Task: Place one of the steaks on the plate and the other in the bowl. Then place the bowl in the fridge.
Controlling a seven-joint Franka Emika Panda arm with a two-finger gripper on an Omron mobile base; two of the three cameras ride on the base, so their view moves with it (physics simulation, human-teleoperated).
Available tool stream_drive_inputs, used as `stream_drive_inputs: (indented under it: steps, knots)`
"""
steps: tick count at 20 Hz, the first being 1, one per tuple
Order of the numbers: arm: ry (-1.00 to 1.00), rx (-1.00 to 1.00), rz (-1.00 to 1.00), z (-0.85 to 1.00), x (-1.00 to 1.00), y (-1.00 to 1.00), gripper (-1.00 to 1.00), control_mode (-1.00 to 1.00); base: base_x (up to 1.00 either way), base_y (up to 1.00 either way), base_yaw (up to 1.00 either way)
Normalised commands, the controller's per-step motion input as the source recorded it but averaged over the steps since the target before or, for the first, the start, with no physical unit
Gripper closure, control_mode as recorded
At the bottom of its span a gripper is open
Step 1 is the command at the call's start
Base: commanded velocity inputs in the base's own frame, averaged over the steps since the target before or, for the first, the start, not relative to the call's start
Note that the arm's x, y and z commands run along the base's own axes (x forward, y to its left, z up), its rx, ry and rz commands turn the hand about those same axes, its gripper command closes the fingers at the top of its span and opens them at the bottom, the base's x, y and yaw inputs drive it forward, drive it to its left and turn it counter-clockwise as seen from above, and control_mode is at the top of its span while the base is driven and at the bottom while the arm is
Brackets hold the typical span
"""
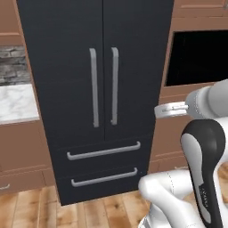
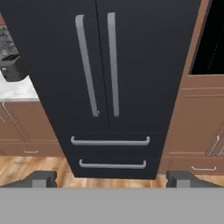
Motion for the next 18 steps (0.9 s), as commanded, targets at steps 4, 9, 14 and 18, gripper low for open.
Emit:
stream_drive_inputs:
  steps: [4, 9, 14, 18]
  knots:
    - [0.0, 0.0, 0.0, 0.0, 0.0, 0.0, -1.0, 1.0, -0.14, 0.64, 0.0]
    - [0.0, 0.0, 0.0, 0.0, 0.0, 0.0, -1.0, 1.0, -0.13, -0.12, 0.0]
    - [0.0, 0.0, 0.0, 0.0, 0.0, 0.0, -1.0, 1.0, 0.07, 0.0, 0.0]
    - [0.0, 0.0, 0.0, -0.09, 0.45, 0.0, -1.0, -1.0, 0.09, 0.0, 0.0]
